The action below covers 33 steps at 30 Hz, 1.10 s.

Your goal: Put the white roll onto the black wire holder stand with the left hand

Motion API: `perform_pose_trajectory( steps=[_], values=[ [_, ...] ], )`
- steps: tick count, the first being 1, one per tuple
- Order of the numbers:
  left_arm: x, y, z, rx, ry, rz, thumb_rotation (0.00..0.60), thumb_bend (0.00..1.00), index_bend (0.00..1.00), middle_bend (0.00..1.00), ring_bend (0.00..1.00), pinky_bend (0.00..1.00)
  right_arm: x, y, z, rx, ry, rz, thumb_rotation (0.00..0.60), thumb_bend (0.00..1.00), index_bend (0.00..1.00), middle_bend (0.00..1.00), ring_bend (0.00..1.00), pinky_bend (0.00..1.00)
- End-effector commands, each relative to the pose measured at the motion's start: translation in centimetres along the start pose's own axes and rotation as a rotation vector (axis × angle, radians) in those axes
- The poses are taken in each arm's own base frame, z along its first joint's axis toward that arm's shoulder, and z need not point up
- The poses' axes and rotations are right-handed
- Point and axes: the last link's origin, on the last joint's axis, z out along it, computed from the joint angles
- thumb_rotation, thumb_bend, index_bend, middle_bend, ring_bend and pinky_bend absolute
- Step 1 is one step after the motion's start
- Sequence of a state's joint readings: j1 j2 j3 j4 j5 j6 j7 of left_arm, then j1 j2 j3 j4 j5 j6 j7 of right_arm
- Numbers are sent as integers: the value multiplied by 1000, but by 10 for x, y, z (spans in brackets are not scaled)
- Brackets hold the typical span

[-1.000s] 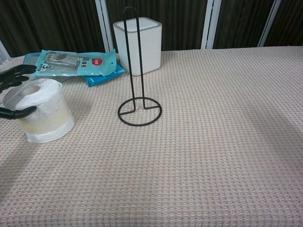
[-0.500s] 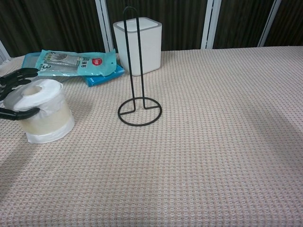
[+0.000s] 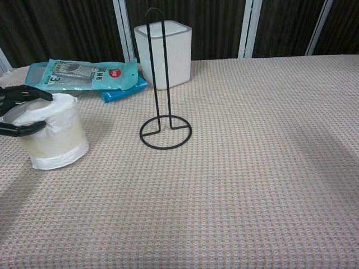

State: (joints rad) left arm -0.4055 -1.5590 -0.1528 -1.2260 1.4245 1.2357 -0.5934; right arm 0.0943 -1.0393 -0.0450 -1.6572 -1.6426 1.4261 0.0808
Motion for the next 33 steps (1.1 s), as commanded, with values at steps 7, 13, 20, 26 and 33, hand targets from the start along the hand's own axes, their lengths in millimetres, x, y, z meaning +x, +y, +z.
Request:
perform_pose_trajectory(
  steps=[7,13,20,26,33],
  values=[
    [50,67,-5,-240,179,-13,600,587,359,369,474,754,-1,-2,-1,10,-17,7,600,129,0,0,0,0],
    [69,118,3,-382,276,36,600,590,361,370,474,754,0,-1,-2,15,-20,13,600,129,0,0,0,0],
    [73,178,26,-468,304,-21,600,586,362,371,474,754,3,0,-3,13,-17,22,600,129,0,0,0,0],
    [59,224,46,-494,238,-84,600,583,364,376,474,753,7,2,-2,5,-13,36,600,129,0,0,0,0],
    [30,261,66,-520,186,-98,600,578,363,374,473,752,11,7,0,1,-24,62,600,129,0,0,0,0]
  ],
)
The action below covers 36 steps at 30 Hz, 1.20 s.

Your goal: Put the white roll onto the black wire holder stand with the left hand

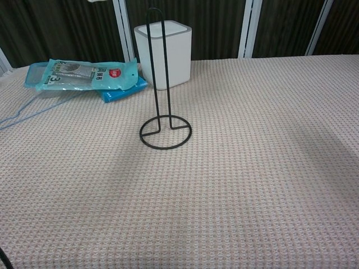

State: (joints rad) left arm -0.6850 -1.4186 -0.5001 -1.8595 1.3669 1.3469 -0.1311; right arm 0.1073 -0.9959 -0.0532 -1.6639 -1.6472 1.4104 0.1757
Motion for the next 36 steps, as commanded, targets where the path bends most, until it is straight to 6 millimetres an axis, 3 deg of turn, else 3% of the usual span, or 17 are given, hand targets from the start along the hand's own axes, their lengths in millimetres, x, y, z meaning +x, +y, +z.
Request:
perform_pose_trajectory(
  steps=[1,10,30,33,36],
  values=[
    [-20,6,15,4,-28,-2,600,578,363,374,473,753,3,3,1,-7,-2,11,600,129,0,0,0,0],
    [-49,-3,30,27,-75,80,600,573,362,370,470,750,3,5,3,-6,-35,27,600,129,0,0,0,0],
    [-52,-11,31,77,-108,93,600,560,345,365,463,743,8,8,3,-19,-8,34,600,129,0,0,0,0],
    [-52,-12,28,80,-118,124,600,526,326,350,417,721,9,8,3,-18,-6,35,600,128,0,0,0,0],
    [-55,-14,24,103,-158,123,600,470,257,289,287,618,8,7,2,-17,-8,34,600,128,0,0,0,0]
  ],
)
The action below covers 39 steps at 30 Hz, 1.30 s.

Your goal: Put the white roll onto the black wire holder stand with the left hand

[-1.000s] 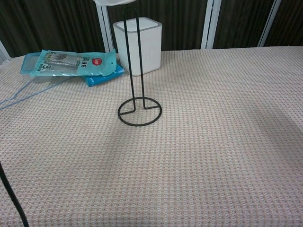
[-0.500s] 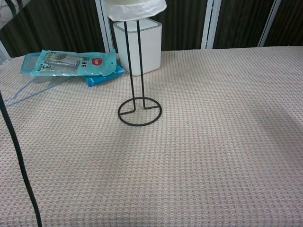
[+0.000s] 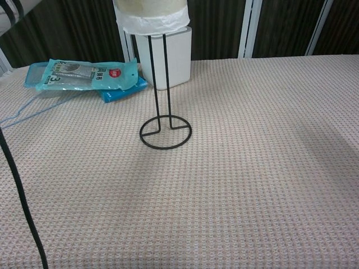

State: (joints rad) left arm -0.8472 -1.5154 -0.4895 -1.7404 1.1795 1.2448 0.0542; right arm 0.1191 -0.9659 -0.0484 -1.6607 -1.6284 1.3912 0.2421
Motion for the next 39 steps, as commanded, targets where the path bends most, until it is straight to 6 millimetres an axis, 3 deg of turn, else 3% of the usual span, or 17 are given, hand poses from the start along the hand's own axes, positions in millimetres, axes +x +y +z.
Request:
perform_pose_trajectory(
  steps=[1,4,8,17,27,33,39],
  values=[
    [-4,-2,-3,26,-48,-9,600,455,216,247,225,539,0,0,0,1,-2,-1,600,128,0,0,0,0],
    [-4,-4,-1,50,-65,-6,600,440,126,165,108,302,0,-1,-1,4,-2,-1,600,128,0,0,0,0],
    [-2,-6,0,57,-43,1,600,413,54,102,17,166,1,0,-1,2,1,1,600,128,0,0,0,0],
    [0,-2,-6,40,-56,0,600,384,0,4,0,94,1,0,-2,-2,4,-1,600,128,0,0,0,0],
    [3,4,-19,7,-70,2,600,383,0,0,0,88,2,-1,-3,3,9,-2,600,128,0,0,0,0],
    [20,1,-54,-34,-74,79,600,388,0,0,0,83,0,-3,-4,12,4,-9,600,129,0,0,0,0],
    [52,-42,-123,30,-94,281,600,404,0,0,0,74,-3,-6,-7,17,1,-27,600,129,0,0,0,0]
  ],
)
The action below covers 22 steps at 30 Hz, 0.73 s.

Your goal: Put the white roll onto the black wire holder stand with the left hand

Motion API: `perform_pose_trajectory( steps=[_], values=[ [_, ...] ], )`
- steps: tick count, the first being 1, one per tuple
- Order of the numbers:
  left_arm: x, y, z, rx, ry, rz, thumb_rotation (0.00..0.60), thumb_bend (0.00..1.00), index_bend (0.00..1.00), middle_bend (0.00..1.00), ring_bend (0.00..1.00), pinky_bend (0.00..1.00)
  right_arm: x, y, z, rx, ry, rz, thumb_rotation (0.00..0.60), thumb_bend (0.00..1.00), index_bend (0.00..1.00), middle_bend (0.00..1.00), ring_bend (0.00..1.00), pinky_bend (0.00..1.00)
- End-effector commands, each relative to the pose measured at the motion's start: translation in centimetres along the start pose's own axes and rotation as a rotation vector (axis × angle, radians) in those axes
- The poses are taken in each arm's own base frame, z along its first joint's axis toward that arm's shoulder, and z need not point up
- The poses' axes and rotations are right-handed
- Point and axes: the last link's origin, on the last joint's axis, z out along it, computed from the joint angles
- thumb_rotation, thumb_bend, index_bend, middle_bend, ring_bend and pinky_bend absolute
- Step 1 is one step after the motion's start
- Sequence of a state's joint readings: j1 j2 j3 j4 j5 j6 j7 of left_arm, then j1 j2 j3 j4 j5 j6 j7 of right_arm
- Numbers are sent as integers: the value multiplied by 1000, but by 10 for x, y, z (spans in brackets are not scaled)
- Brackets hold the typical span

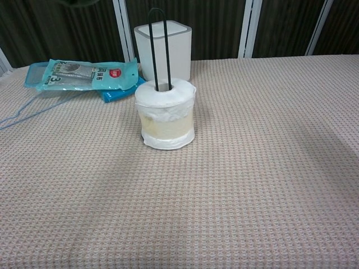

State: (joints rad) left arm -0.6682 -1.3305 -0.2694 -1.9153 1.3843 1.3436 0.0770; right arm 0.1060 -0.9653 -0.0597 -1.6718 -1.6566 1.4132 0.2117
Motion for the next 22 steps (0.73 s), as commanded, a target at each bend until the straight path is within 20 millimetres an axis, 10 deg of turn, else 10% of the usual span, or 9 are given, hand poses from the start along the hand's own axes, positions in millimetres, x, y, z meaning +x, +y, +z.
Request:
perform_pose_trajectory(
  steps=[1,11,22],
  values=[
    [20,-43,-64,97,-27,179,600,405,0,0,0,68,-2,-1,-1,-4,-1,-11,600,128,0,0,0,0],
    [32,-116,-214,328,-149,532,600,415,0,0,0,6,-13,-6,2,-25,7,-81,600,129,0,0,0,0],
    [20,-125,-241,279,-163,547,600,415,0,0,0,0,-19,-10,1,-38,17,-110,600,128,0,0,0,0]
  ],
)
